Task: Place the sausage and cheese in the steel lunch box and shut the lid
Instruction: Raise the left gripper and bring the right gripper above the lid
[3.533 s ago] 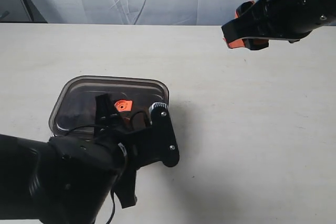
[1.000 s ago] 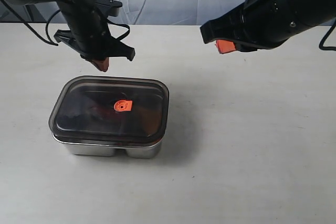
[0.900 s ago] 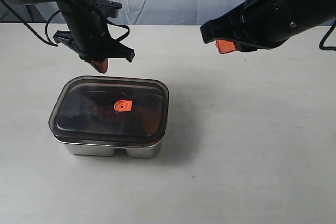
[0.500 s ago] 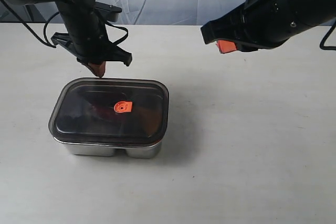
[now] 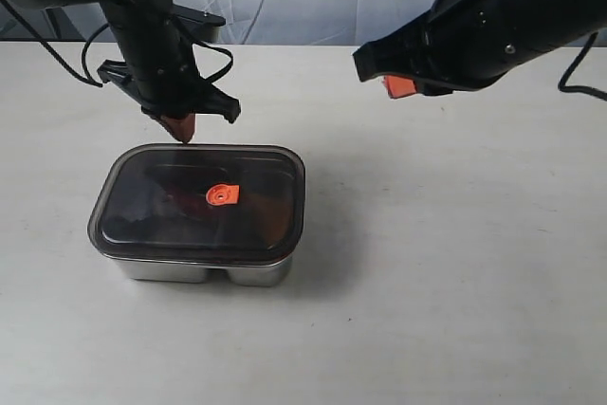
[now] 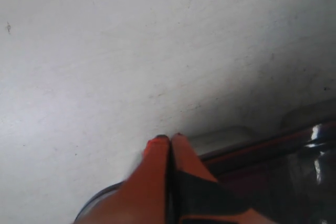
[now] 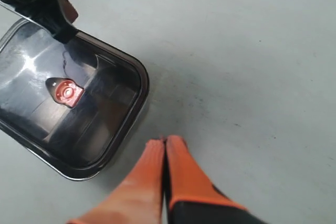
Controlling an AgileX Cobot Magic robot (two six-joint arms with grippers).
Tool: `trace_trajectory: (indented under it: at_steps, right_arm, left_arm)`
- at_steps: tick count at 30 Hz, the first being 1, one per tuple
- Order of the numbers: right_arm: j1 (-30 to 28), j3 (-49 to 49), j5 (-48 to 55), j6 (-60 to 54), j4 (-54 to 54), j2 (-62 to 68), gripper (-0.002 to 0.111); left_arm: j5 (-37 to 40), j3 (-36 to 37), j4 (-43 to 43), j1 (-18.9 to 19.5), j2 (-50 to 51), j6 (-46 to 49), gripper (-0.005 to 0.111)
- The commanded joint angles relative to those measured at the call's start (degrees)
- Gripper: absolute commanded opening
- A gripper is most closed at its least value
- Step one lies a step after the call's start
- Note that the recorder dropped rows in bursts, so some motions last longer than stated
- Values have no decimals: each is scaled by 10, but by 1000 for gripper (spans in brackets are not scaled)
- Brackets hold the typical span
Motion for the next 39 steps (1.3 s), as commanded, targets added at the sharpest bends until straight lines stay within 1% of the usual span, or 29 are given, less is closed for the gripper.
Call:
trace_trajectory:
  at_steps: [1,3,6,7,9,12,15,19,24,29,33,37,39]
  right_arm:
    - [-3,1,-58,-2,25,67,0]
    - [-3,0,-115,-2,39,107,0]
    - [-3,0,-208,-2,73,164,0]
    - [-3,0,-222,-2,89,181,0]
    - [-3,0,-228,-2,108,206,0]
    - [-2,0,-228,-2,117,230,0]
    - [-2,0,-249,-2,121,243,0]
    - [-2,-11,-272,-2,136,253,0]
    - [-2,-95,-218,-2,142,294,0]
    - [-2,-180,-127,-2,143,340,0]
    - [-2,-222,-72,-6,143,382,0]
    - [0,-228,-39,-12,144,411,0]
    - [9,-228,-40,-13,140,411,0]
  left_arm:
    - [-16,-4,14,7,-8,-16,0]
    - [-28,-4,34,19,-32,-30,0]
    - [-34,-4,35,47,-81,-39,0]
    - [-33,-4,35,57,-94,-39,0]
    - [-26,-4,35,73,-108,-39,0]
    - [-9,-4,34,83,-118,-39,0]
    - [-6,4,38,83,-121,-39,0]
    - [-22,18,36,83,-122,-39,0]
    - [-41,35,40,83,-130,-39,0]
    - [-47,45,52,84,-140,-40,0]
    - [-44,45,44,97,-142,-40,0]
    - [-44,45,42,106,-142,-40,0]
    - [-45,45,42,106,-142,-40,0]
